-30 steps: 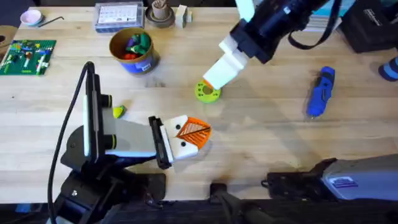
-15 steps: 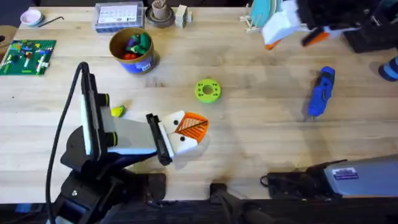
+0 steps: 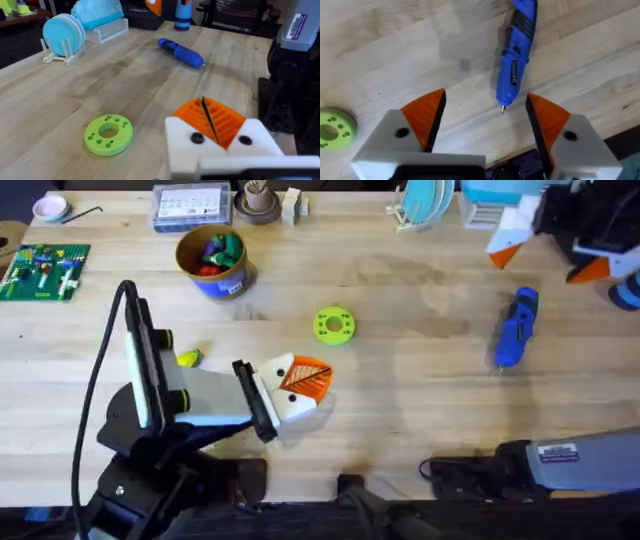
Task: Pick up the gripper from the table and insert it into the empty holder that is missing its gripper. Then pick up a screw, insert it into the mounting hole, and use the screwdriver to tighten it. Finally, clean up the table by picking up the vegetable and placing it into the bucket.
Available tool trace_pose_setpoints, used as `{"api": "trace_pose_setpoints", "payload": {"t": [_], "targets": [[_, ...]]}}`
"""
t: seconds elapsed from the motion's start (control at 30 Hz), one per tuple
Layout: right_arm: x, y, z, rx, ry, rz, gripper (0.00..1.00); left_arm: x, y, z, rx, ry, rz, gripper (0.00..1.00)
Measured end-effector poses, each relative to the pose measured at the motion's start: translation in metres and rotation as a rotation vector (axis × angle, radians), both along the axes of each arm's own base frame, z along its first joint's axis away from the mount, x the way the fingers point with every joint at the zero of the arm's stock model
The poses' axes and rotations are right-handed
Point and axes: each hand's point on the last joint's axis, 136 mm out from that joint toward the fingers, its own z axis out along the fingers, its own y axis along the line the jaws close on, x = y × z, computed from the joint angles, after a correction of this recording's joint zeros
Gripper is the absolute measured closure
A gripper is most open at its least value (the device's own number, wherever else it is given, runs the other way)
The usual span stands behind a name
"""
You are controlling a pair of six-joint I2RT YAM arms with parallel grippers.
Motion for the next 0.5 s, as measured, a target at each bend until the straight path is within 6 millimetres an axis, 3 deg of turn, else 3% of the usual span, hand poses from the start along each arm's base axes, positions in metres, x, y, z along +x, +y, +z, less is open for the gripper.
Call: {"api": "trace_pose_setpoints", "payload": {"t": [0.27, 0.5], "targets": [[0.003, -0.038, -0.060, 0.115, -0.012, -0.197, 0.007, 0.000, 0.000, -0.001, 0.002, 0.005, 0.000, 0.997], [0.004, -0.061, -0.084, 0.156, -0.050, -0.275, 0.007, 0.000, 0.000, -0.002, 0.003, 0.008, 0.000, 0.997]]}}
